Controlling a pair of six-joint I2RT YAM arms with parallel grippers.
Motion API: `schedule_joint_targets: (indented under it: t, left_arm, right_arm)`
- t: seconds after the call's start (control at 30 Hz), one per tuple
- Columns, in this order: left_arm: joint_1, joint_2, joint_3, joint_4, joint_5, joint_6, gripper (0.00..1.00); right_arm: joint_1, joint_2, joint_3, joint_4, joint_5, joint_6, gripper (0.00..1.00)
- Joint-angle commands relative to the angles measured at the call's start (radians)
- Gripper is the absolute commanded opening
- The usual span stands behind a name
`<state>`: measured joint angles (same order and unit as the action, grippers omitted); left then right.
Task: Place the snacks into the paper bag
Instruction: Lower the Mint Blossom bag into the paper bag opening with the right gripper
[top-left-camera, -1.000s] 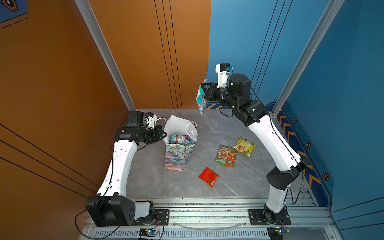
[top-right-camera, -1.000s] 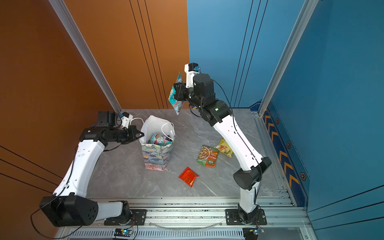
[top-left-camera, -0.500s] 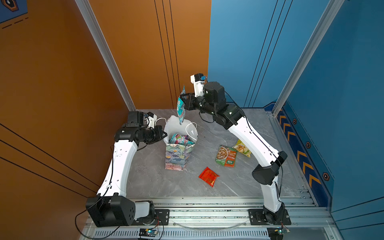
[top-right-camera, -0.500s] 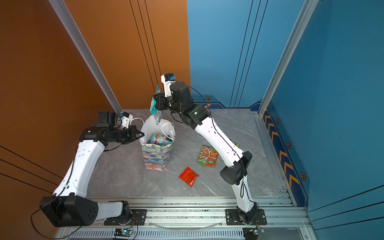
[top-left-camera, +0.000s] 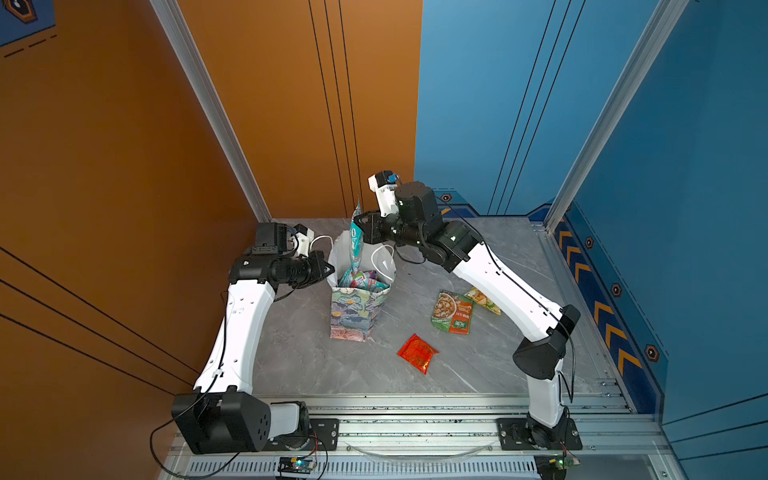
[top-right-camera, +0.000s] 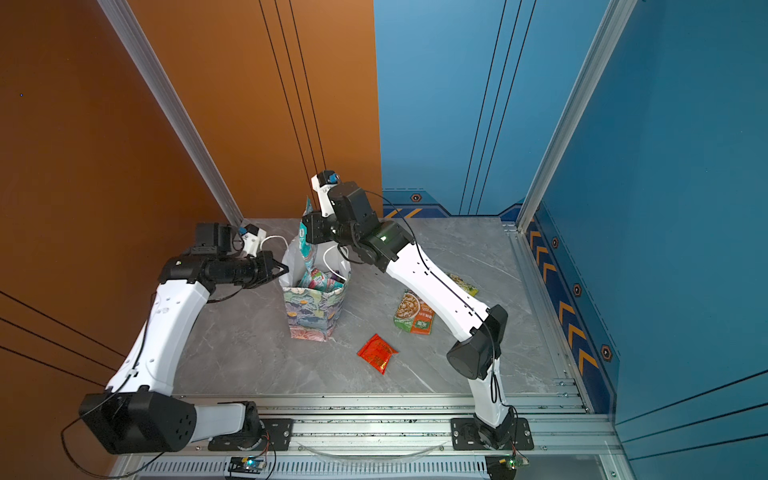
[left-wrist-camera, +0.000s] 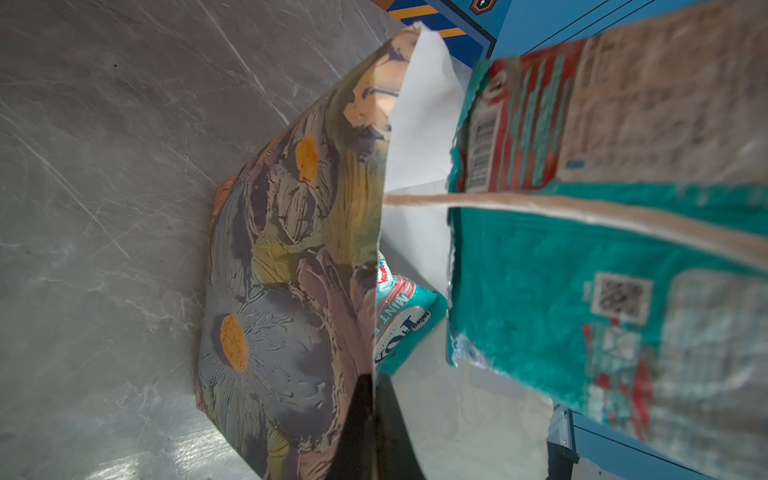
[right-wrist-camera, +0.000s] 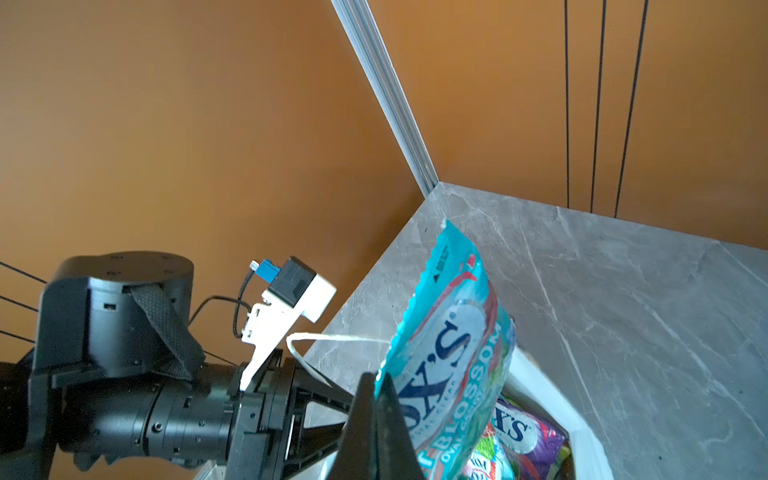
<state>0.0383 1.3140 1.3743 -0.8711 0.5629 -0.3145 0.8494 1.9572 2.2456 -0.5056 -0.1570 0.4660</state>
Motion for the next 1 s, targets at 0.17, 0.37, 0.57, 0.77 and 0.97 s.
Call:
schedule_joint_targets:
  t: [0.17,0.37,0.57,0.77,0.97]
  left_arm:
    - [0.006,-0.024,-0.020,0.022,0.040,0.011,0.00]
    - [0.009,-0.031,-0.023,0.025,0.048,0.011,0.00]
    - [0.011,-0.034,-0.022,0.027,0.048,0.009,0.00]
    - [0.010,-0.035,-0.024,0.025,0.045,0.005,0.00]
    - [0.011,-0.036,-0.022,0.025,0.043,0.005,0.00]
  right_arm:
    - [0.025,-0.154,-0.139,0.040,0.053,-0.040,0.00]
    - [0.033,-0.211,-0.252,0.064,0.094,-0.040,0.00]
    - [0.036,-0.242,-0.308,0.071,0.108,-0.040,0.00]
    - [0.036,-0.250,-0.345,0.067,0.124,-0.047,0.00]
    - [0.034,-0.254,-0.360,0.064,0.135,-0.052,0.00]
